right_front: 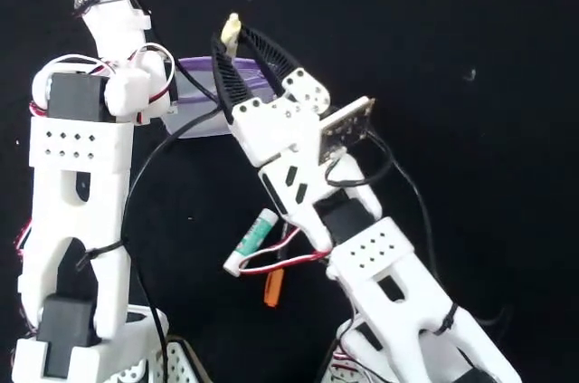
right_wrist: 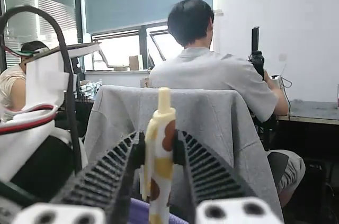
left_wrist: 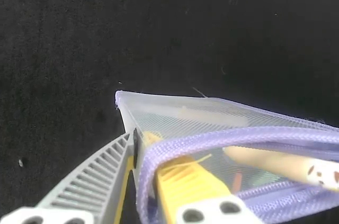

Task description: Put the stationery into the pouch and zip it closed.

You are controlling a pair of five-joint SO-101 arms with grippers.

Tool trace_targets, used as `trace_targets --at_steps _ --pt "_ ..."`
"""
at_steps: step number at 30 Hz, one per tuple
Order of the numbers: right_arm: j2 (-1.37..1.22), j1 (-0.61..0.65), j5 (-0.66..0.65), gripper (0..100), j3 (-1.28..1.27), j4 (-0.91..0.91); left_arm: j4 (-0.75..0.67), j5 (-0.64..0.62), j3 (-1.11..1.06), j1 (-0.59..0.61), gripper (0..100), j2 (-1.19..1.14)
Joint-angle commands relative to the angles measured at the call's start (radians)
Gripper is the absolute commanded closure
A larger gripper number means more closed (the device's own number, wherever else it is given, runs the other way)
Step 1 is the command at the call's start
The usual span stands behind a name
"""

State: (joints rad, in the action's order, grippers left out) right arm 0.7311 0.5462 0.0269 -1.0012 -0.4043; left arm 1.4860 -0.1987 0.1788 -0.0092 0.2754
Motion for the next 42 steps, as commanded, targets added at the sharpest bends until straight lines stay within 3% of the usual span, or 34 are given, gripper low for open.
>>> trace_targets --at_steps 1,3,9,14,21,31,35,42 --pt "0.036 -0.009 0.005 72.6 0.008 -0.018 -0.012 -0.014 0.005 -0.004 97 0.015" --pt "0.067 -0.012 0.005 68.6 0.007 -0.015 -0.012 -0.014 0.005 -0.004 97 0.015" --pt "0.268 -0.015 -0.002 74.5 0.016 0.144 -0.017 -0.014 0.004 -0.002 97 0.015" --pt "0.476 -0.008 -0.14 75.3 0.053 0.328 -0.031 -0.06 0.013 0.116 97 0.015" --pt "0.429 -0.012 -0.161 75.3 0.358 0.813 -0.092 -0.077 0.004 0.312 97 0.015" --pt "0.265 -0.009 -0.18 81.9 0.636 1.461 -0.098 -0.077 -0.001 0.367 97 0.003" --pt "0.176 0.028 -0.322 82.0 0.645 1.605 -0.12 -0.077 -0.036 0.366 97 0.003" --pt "0.105 0.219 -0.654 82.0 0.532 1.735 -0.175 -0.072 -0.091 0.367 97 0.006"
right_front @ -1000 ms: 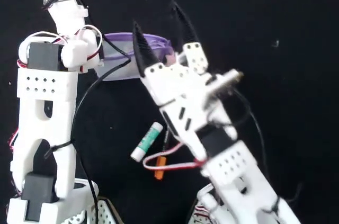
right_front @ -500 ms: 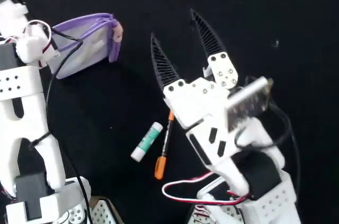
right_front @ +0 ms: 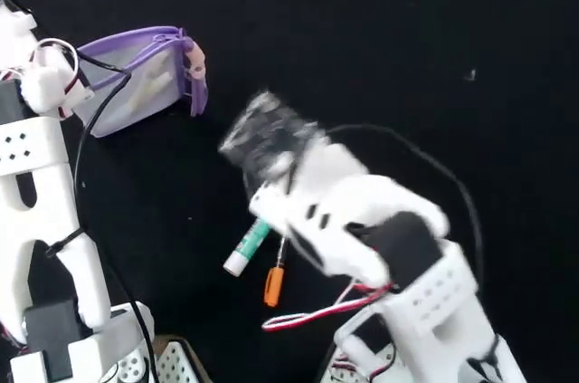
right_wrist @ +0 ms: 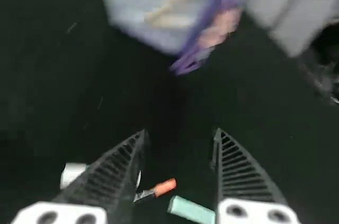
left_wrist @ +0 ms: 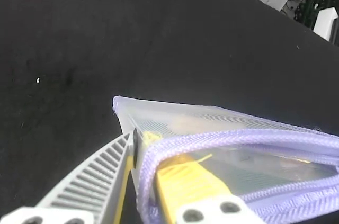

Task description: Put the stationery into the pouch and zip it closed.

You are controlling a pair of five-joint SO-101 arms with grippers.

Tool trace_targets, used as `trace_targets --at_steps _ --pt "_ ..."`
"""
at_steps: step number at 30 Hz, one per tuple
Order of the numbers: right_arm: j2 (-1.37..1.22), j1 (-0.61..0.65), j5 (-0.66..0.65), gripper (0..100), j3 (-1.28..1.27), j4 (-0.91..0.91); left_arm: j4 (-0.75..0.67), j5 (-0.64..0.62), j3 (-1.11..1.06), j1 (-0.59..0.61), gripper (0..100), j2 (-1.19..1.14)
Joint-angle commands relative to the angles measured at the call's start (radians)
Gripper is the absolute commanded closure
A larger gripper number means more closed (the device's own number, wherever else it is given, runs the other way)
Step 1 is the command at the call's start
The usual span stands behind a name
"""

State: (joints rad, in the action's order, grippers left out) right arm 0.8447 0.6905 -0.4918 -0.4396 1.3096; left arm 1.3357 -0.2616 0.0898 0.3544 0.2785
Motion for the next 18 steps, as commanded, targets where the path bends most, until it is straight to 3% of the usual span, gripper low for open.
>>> trace_targets --at_steps 1,6,13,18 --pt "-0.007 0.101 -0.187 82.0 -0.061 0.025 -0.025 -0.009 -0.002 0.004 97 0.008" --pt "-0.012 0.206 -0.413 82.2 -0.214 0.054 -0.026 -0.008 -0.004 0.004 97 0.008" --pt "-0.013 0.229 -0.594 82.3 -0.389 0.046 -0.055 -0.008 -0.005 0.068 97 0.002" --pt "-0.019 0.229 -0.603 82.3 -0.453 -0.038 -0.072 -0.008 -0.002 0.117 97 0.002"
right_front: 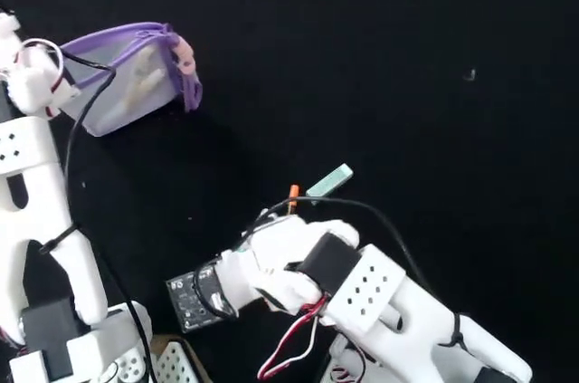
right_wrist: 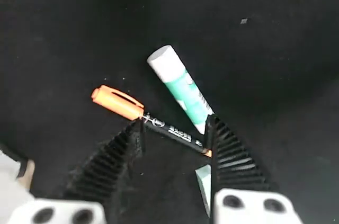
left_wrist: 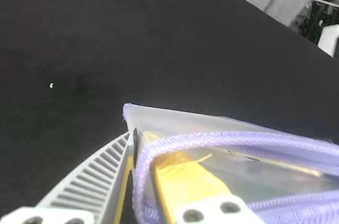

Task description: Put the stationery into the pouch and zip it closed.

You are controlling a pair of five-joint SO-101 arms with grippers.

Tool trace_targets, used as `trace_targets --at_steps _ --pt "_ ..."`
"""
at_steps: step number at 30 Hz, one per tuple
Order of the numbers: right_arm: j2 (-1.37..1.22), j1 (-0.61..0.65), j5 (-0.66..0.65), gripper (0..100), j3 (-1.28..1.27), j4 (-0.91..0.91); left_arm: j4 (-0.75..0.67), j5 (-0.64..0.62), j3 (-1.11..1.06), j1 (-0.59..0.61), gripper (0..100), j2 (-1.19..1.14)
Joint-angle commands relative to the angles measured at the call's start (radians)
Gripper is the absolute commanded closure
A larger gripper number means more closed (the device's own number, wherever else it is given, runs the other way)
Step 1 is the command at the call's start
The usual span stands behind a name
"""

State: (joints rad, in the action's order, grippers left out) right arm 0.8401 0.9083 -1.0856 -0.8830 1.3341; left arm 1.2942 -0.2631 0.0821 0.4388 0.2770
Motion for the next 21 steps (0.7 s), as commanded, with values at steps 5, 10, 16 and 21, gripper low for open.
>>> trace_targets --at_steps 5,10,16,21 --pt "-0.15 0.011 -0.015 82.3 -0.018 -0.144 -0.034 -0.006 0.004 0.039 97 0.003" --pt "-0.361 0.011 -0.014 82.3 -0.002 -0.269 -0.034 -0.006 0.002 0.039 97 0.003" --pt "-0.547 0.011 -0.014 82.3 0.042 -0.341 -0.034 -0.006 0.001 0.033 97 0.002" --pt "-0.661 0.006 -0.011 82.3 0.047 -0.436 -0.034 -0.006 0.001 0.036 97 0.002"
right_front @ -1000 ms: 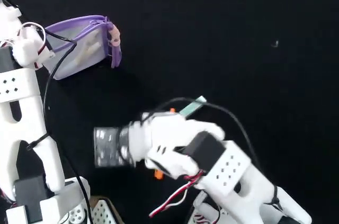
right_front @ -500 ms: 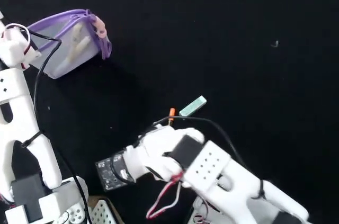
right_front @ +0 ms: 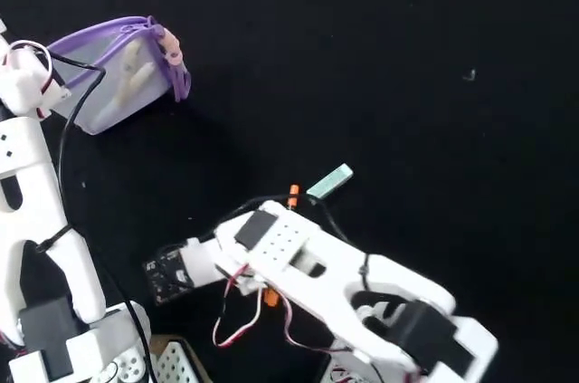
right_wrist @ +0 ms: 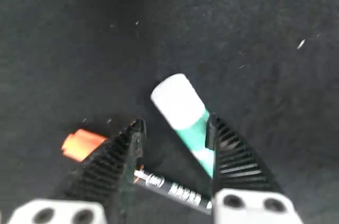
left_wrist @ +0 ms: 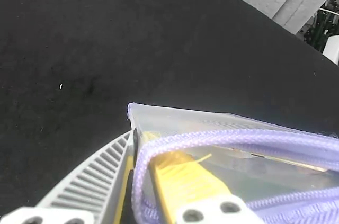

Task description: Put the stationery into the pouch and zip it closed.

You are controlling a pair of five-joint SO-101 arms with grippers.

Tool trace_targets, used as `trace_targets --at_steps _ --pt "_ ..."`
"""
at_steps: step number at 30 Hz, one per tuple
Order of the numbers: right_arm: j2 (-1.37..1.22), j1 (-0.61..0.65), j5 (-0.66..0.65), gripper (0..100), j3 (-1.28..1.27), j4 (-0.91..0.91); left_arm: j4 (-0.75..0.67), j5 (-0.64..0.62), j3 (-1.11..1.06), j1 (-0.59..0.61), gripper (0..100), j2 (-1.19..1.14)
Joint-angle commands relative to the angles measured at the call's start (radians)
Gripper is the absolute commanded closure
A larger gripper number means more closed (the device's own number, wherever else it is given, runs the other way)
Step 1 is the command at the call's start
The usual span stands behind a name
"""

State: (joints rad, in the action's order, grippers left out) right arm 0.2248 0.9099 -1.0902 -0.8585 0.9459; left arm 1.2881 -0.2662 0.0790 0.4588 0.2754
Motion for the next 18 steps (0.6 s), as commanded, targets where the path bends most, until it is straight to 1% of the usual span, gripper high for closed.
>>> trace_targets --at_steps 1,6,10,13,18 --pt "-0.059 0.005 -0.006 82.3 0.022 -0.063 -0.028 -0.003 0.004 0.016 97 0.003" --pt "-0.084 0.003 -0.005 83.7 0.022 -0.091 -0.025 -0.003 0.004 0.013 97 0.003" --pt "-0.087 0.002 -0.005 91.7 0.022 -0.089 -0.023 -0.003 0.002 0.013 97 0.003" --pt "-0.088 -0.028 -0.005 99.0 0.022 -0.089 -0.021 -0.003 0.002 0.013 97 0.003" --pt "-0.084 -0.127 -0.003 98.7 0.073 -0.058 -0.02 -0.003 0.002 0.012 97 0.003"
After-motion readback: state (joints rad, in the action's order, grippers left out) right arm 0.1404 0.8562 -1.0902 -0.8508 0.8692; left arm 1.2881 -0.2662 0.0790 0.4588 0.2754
